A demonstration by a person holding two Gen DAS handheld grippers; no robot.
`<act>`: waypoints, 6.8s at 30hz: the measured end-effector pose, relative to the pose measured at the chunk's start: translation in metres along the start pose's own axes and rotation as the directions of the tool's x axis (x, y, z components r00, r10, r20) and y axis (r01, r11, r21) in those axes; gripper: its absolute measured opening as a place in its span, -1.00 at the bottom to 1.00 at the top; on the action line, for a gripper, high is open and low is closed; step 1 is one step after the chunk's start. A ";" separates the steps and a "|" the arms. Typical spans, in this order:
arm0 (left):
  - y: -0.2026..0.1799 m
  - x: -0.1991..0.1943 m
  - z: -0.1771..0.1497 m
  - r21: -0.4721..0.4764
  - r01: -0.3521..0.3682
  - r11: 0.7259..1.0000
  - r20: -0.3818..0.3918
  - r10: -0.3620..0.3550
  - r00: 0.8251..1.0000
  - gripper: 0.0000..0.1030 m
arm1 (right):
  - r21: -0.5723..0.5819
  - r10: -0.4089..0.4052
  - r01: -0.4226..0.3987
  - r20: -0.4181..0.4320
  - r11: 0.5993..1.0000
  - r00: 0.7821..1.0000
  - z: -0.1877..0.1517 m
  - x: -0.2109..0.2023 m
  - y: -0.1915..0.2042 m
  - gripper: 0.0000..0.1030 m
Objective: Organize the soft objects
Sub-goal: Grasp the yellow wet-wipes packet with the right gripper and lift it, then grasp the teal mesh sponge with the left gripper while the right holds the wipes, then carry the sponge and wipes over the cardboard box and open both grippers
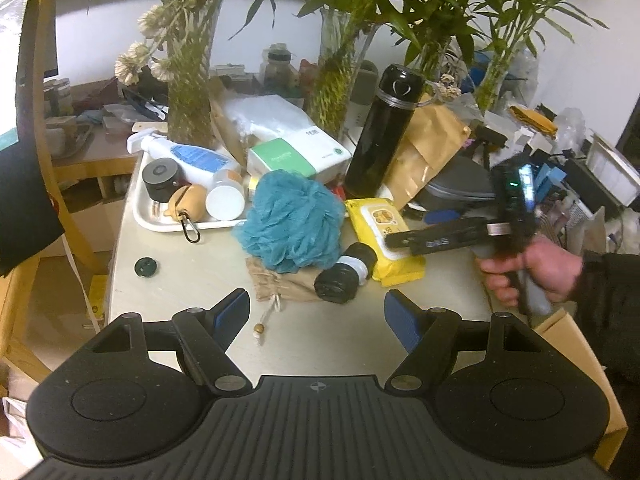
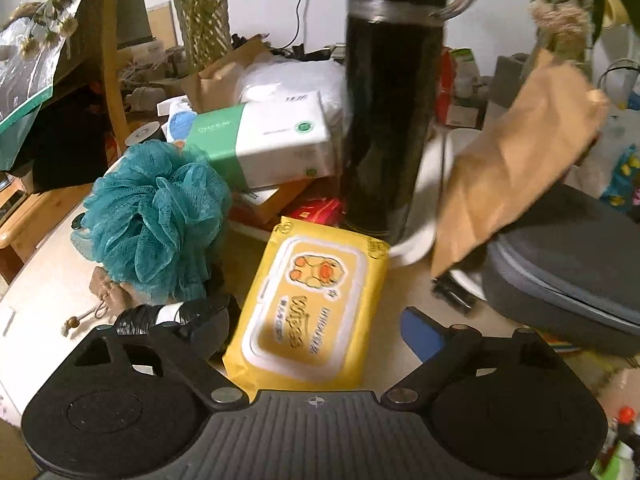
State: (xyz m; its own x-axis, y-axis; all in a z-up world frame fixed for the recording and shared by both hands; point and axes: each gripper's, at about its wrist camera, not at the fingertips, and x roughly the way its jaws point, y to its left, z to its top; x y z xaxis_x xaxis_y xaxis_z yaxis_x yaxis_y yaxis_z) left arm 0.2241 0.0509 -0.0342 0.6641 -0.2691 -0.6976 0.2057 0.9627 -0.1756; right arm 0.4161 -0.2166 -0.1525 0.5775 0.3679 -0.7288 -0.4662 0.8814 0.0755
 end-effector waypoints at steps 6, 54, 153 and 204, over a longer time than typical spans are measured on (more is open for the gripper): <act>-0.006 0.004 0.000 0.019 0.006 1.000 -0.016 -0.006 1.000 0.44 | 0.004 -0.032 0.032 -0.024 0.999 0.999 0.002 0.028 0.011 0.76; -0.008 0.003 0.002 0.035 -0.033 0.999 0.050 0.032 0.998 0.43 | 0.080 -0.124 0.117 0.101 0.990 0.987 -0.011 -0.171 0.005 0.31; -0.086 -0.122 0.029 0.262 0.034 0.964 0.156 -0.077 0.985 -0.94 | 0.032 0.043 -0.048 0.139 0.998 0.989 -0.035 -0.302 0.070 0.31; -0.065 -0.136 -0.058 0.145 -0.087 0.986 0.062 0.079 0.995 -0.01 | -0.133 0.253 -0.240 0.093 0.962 0.963 -0.072 -0.305 0.126 0.32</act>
State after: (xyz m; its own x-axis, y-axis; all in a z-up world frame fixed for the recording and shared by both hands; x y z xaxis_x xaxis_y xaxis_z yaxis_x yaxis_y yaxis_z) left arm 0.0788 0.0262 0.0319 0.7215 -0.1935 -0.6648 0.2491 0.9684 -0.0115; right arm 0.1331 -0.2393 0.0299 0.5001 0.6050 -0.6195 -0.6761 0.7198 0.1572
